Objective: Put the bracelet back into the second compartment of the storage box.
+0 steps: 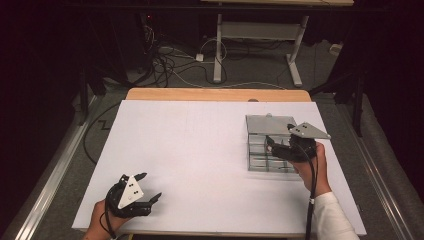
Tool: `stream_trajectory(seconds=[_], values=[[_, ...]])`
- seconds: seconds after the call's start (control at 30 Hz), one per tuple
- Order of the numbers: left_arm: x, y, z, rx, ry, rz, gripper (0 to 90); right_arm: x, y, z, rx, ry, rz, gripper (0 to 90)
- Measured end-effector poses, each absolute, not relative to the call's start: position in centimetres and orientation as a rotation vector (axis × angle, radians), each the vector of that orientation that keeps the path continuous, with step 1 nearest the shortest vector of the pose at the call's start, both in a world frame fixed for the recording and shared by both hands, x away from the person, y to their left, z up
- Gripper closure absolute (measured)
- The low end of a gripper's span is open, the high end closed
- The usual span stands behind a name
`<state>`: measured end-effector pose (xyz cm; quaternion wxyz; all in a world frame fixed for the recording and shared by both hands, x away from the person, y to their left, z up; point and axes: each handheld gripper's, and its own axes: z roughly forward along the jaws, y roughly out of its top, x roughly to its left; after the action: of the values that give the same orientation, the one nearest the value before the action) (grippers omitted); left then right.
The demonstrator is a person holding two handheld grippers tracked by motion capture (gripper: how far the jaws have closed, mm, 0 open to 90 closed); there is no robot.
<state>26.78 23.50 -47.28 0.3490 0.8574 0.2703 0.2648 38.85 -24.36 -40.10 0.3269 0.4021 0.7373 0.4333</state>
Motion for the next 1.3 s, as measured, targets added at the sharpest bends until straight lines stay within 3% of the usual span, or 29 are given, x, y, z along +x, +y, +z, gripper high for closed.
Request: stream_trajectory(seconds=[0.6, 1.3], values=[[26.6, 23.5, -47.2, 2.228, 0.686, 0.699, 20.9, 36.0, -21.5, -39.4, 0.894, 1.993, 1.195, 16.5], [26.6, 23.4, -47.3, 2.231, 0.681, 0.695, 20.9, 33.3, -21.8, -39.4, 0.781, 2.022, 1.180, 16.5]])
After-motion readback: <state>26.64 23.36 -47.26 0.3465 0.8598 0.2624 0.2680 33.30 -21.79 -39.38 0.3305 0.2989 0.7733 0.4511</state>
